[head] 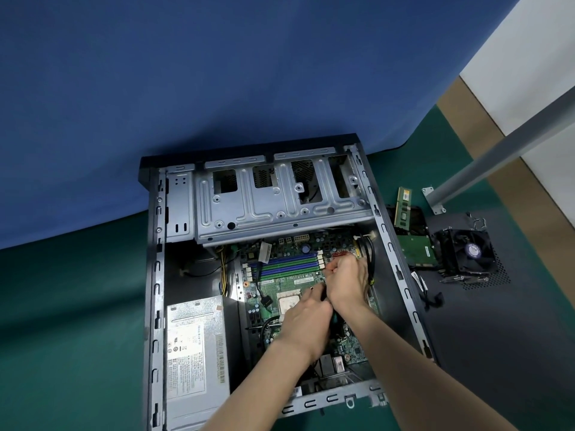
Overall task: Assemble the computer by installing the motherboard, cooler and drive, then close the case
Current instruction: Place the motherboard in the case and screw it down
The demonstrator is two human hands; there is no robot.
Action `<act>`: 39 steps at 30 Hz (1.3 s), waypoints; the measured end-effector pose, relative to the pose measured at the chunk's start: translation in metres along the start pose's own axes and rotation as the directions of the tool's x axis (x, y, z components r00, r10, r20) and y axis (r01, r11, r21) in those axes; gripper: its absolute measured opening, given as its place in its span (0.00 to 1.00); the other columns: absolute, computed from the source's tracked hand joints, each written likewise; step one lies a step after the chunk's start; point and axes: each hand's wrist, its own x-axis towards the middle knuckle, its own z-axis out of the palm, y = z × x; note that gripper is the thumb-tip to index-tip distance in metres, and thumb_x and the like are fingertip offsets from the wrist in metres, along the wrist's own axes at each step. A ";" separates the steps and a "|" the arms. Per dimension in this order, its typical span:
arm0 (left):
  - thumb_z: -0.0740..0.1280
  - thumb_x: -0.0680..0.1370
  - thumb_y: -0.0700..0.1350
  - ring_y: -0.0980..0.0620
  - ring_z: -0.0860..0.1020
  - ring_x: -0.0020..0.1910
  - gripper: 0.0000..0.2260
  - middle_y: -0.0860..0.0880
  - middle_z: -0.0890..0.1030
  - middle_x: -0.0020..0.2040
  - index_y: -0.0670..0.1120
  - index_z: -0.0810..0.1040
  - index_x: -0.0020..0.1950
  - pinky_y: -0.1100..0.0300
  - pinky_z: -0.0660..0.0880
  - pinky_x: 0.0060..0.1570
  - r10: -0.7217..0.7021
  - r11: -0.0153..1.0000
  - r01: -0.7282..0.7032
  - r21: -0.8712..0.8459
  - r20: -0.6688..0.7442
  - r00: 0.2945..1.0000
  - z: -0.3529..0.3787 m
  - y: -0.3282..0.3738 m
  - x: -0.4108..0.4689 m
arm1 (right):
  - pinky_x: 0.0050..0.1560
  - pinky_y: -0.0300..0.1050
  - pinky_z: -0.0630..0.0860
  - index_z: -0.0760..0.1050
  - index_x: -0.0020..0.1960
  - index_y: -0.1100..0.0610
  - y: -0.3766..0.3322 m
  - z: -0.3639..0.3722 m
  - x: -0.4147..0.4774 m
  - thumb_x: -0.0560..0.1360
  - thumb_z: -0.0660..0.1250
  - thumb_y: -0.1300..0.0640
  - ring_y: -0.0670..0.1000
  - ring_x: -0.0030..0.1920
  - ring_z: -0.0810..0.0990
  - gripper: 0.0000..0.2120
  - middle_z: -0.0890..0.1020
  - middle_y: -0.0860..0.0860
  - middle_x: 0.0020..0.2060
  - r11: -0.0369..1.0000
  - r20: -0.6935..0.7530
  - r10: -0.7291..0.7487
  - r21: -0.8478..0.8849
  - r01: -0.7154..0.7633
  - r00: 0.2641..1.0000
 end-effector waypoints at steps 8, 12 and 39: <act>0.62 0.73 0.29 0.44 0.61 0.70 0.22 0.45 0.62 0.71 0.40 0.71 0.67 0.51 0.70 0.62 0.016 1.000 -0.016 0.011 0.000 1.000 -0.001 -0.002 -0.002 | 0.57 0.48 0.71 0.80 0.41 0.61 0.002 0.004 -0.001 0.73 0.62 0.70 0.57 0.56 0.73 0.09 0.79 0.55 0.43 0.999 -0.013 -0.020 -0.047 0.019 1.000; 0.61 0.73 0.29 0.46 0.59 0.72 0.23 0.45 0.60 0.73 0.40 0.71 0.67 0.51 0.68 0.65 0.015 1.000 -0.015 -0.011 -0.008 1.000 -0.001 -0.003 -0.001 | 0.57 0.47 0.68 0.80 0.42 0.60 0.003 0.006 0.001 0.73 0.63 0.68 0.56 0.56 0.72 0.08 0.81 0.57 0.47 0.999 -0.024 0.000 -0.055 -0.001 1.000; 0.62 0.74 0.32 0.49 0.61 0.72 0.21 0.49 0.60 0.74 0.44 0.72 0.66 0.55 0.67 0.65 0.026 0.993 -0.027 -0.114 -0.011 1.000 0.001 -0.012 -0.002 | 0.57 0.52 0.71 0.81 0.48 0.60 -0.012 0.004 0.008 0.72 0.69 0.65 0.61 0.55 0.77 0.06 0.81 0.58 0.51 0.974 -0.071 0.225 0.041 -0.223 0.972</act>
